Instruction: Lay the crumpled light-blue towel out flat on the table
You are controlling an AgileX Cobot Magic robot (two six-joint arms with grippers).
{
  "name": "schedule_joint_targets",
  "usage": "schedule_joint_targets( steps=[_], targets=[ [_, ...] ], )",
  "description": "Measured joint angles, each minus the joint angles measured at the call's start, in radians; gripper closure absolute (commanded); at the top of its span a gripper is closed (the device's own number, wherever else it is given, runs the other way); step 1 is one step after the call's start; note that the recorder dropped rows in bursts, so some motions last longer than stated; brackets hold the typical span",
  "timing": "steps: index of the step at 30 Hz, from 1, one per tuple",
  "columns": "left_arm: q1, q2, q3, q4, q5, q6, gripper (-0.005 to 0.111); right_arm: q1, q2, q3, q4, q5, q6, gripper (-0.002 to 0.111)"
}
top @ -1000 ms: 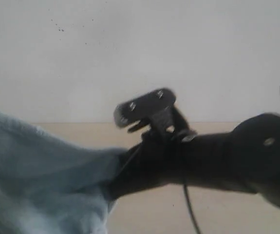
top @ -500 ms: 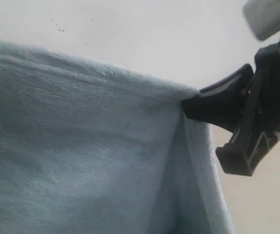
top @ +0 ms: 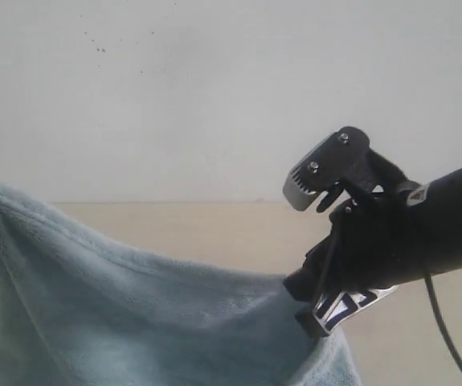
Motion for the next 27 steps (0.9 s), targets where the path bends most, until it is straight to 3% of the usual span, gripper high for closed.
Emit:
schedule_joint_targets(
  steps=[7,12,17,20,27],
  targets=[
    [0.000,0.098,0.000,0.002,-0.052,0.000,0.103,0.000,0.032,-0.004,-0.004,0.004,0.012,0.055],
    [0.000,0.108,0.000,0.000,-0.083,0.000,0.103,0.013,-0.046,-0.027,0.022,0.201,0.077,0.056],
    [0.000,0.108,0.000,-0.033,-0.090,0.000,0.103,0.105,-0.067,0.025,0.000,0.380,0.078,0.056],
    [0.000,0.108,0.000,-0.039,-0.087,0.000,0.103,0.181,-0.067,0.107,-0.037,0.347,0.072,0.056],
    [0.000,0.108,0.000,-0.082,-0.079,0.000,0.103,0.293,-0.065,0.274,-0.075,0.081,0.146,0.056]
  ],
)
